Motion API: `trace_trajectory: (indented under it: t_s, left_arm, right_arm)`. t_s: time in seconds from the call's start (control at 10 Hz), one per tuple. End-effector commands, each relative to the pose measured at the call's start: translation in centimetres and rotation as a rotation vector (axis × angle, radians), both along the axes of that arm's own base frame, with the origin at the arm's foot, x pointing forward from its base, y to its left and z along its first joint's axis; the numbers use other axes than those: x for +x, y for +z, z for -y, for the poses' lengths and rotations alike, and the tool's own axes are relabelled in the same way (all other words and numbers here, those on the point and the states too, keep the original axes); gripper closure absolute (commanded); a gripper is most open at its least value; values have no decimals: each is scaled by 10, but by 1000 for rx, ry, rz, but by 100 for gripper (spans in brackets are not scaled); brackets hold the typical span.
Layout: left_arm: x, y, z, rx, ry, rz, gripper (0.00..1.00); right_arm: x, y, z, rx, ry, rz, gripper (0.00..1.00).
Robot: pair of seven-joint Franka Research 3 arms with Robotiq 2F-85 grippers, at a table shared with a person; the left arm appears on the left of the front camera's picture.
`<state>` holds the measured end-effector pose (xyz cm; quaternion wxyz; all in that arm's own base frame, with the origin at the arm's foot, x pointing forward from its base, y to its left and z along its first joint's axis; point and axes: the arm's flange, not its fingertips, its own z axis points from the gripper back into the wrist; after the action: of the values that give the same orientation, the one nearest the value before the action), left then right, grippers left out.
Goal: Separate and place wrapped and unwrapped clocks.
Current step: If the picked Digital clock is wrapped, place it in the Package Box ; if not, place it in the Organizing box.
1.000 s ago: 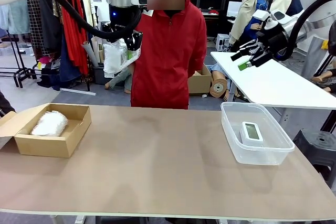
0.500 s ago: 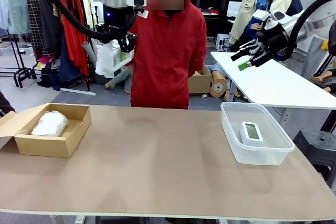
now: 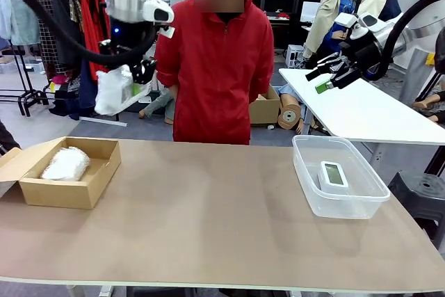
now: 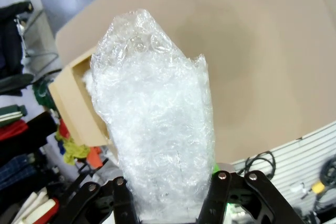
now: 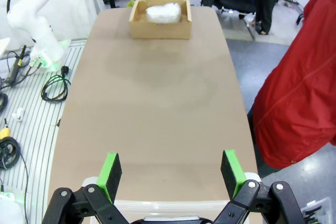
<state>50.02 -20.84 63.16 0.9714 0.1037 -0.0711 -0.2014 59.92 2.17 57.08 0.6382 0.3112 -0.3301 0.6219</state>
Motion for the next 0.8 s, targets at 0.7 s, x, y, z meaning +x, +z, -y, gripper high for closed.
trace_trajectory:
  t_s: [0.7]
  left_arm:
    - [-36, -49, -128, -44, 353, 327, 100]
  right_arm:
    - [-1, 1, -1, 2, 2, 1, 0]
